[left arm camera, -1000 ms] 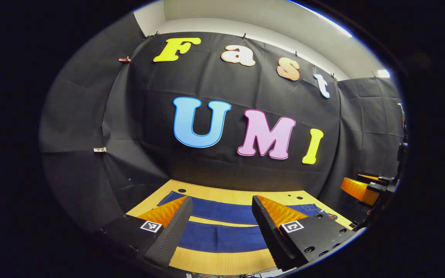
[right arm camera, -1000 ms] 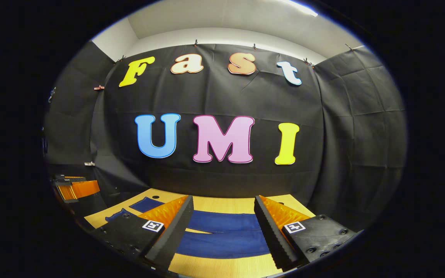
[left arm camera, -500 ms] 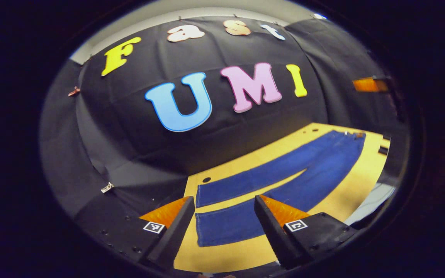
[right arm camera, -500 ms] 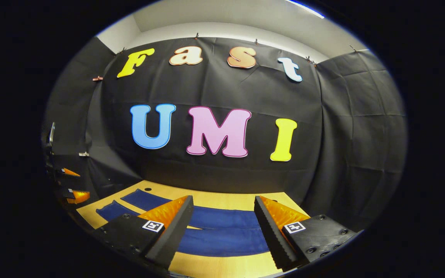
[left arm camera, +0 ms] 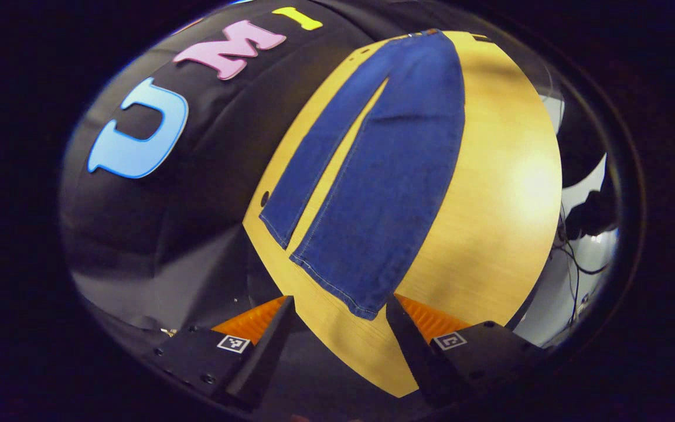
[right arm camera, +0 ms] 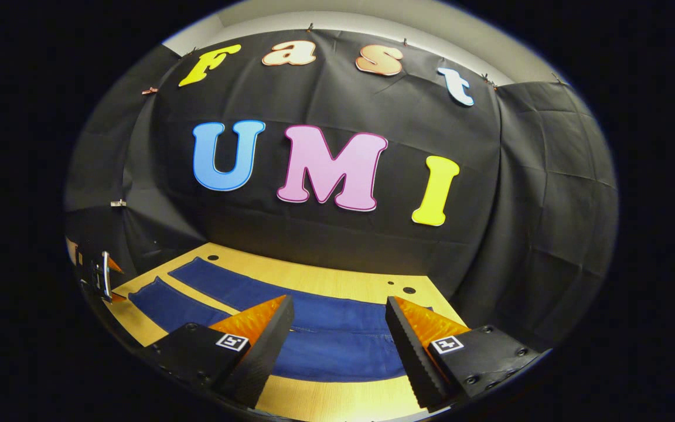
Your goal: Grasp the waist and the cuffs of the jeans and fold them to make the two legs overlap; first hold the waist and fold one-third of the jeans toward the cuffs, then hold the cuffs and fold the remaining one-third in the same direction to finish folding.
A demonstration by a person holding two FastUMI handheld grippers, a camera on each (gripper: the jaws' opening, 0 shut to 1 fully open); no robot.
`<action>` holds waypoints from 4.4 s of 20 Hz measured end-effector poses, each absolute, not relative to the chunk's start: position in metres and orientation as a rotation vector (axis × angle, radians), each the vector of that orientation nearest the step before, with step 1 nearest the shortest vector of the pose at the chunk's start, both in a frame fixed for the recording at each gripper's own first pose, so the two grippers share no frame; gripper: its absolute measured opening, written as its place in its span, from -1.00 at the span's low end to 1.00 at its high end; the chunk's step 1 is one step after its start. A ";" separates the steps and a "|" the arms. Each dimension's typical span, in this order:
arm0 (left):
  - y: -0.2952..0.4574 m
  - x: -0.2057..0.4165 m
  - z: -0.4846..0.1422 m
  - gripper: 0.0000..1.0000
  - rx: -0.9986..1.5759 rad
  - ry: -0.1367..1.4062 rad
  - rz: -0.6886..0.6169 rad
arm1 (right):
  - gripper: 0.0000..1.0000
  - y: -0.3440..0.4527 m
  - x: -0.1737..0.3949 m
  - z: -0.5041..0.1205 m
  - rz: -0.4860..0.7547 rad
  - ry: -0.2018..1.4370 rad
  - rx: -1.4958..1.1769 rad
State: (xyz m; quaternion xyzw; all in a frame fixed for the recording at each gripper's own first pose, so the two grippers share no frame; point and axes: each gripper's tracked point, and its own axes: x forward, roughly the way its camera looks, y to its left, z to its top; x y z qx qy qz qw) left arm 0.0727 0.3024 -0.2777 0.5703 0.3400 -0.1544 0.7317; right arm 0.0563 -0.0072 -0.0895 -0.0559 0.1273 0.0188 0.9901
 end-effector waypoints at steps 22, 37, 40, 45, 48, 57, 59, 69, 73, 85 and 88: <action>0.303 0.154 -0.334 -0.89 1.265 0.979 -0.444 | 0.93 -0.183 0.148 -0.176 -0.045 0.408 -0.518; 0.288 0.134 -0.335 -0.89 1.212 1.086 -0.386 | 0.94 -0.317 0.087 -0.367 0.489 0.837 -1.288; 0.288 0.132 -0.334 -0.89 1.223 1.087 -0.372 | 0.94 -0.329 0.087 -0.388 0.545 0.871 -1.364; 0.287 0.133 -0.335 -0.89 1.225 1.076 -0.318 | 0.84 -0.308 0.131 -0.398 0.600 0.734 -1.447; 0.286 0.133 -0.334 -0.89 1.224 1.093 -0.311 | 0.50 -0.309 0.138 -0.416 0.627 0.777 -1.377; 0.284 0.133 -0.336 -0.89 1.208 1.097 -0.262 | -0.82 -0.308 0.128 -0.421 0.763 0.921 -1.248; 0.285 0.129 -0.340 -0.89 1.247 1.100 -0.275 | -0.82 -0.309 0.129 -0.422 0.836 0.897 -1.329; 0.264 0.169 -0.303 -0.89 0.616 1.117 -0.050 | -0.82 -0.295 0.168 -0.341 0.747 0.814 -1.240; 0.255 0.218 -0.251 -0.89 0.316 1.014 0.099 | -0.83 -0.269 0.231 -0.285 0.595 0.765 -1.012; 0.274 0.418 -0.246 -0.89 -0.071 0.969 0.224 | -0.83 -0.285 0.411 -0.305 0.324 0.876 -0.573; 0.283 0.464 -0.269 -0.90 -0.127 0.994 0.268 | -0.82 -0.289 0.449 -0.340 0.249 0.935 -0.443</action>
